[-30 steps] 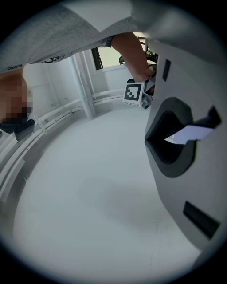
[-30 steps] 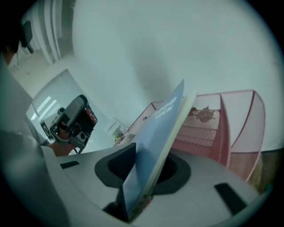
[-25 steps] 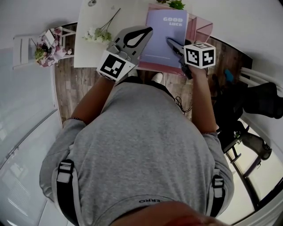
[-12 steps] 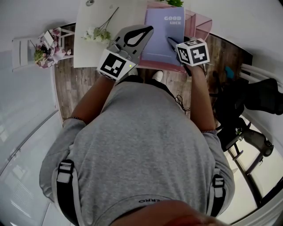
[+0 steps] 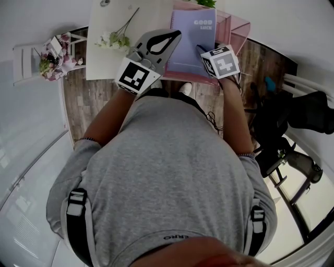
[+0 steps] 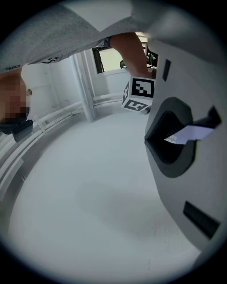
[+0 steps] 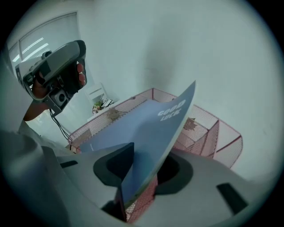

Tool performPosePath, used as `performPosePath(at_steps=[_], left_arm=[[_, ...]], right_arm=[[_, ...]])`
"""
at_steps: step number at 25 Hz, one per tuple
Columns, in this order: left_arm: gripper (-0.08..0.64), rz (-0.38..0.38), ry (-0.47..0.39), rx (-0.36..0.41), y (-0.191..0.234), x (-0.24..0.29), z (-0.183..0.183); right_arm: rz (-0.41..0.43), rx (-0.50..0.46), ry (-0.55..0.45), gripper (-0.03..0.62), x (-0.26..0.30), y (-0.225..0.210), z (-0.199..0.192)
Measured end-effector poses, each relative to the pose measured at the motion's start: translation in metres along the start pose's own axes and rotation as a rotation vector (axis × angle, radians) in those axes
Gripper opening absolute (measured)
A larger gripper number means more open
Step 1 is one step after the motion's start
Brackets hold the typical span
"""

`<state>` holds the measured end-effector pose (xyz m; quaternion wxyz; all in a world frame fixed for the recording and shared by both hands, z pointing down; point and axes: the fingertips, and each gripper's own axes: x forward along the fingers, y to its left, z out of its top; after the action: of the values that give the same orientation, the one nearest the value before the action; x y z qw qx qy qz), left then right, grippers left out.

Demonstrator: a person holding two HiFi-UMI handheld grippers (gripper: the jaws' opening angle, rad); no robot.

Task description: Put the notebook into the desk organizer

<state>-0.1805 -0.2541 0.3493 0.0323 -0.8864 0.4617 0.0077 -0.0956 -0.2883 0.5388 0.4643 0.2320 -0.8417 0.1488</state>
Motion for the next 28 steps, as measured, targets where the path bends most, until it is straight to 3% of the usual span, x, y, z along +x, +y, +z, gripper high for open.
performPosePath(at_steps=[6,17,28], left_arm=[[0.018,-0.008,0.003,0.004,-0.001,0.001,0.000],[0.018,-0.012,-0.005,-0.004,-0.003,0.004,0.001],[0.018,-0.021,0.001,-0.004,-0.005,0.005,-0.001]], right_arm=[[-0.072,-0.062,0.026,0.143,0.000,0.000,0.001],[-0.124,-0.101,0.055,0.163,-0.001,0.001,0.000],[-0.220,-0.172,0.082,0.236,-0.005,-0.009,0.001]])
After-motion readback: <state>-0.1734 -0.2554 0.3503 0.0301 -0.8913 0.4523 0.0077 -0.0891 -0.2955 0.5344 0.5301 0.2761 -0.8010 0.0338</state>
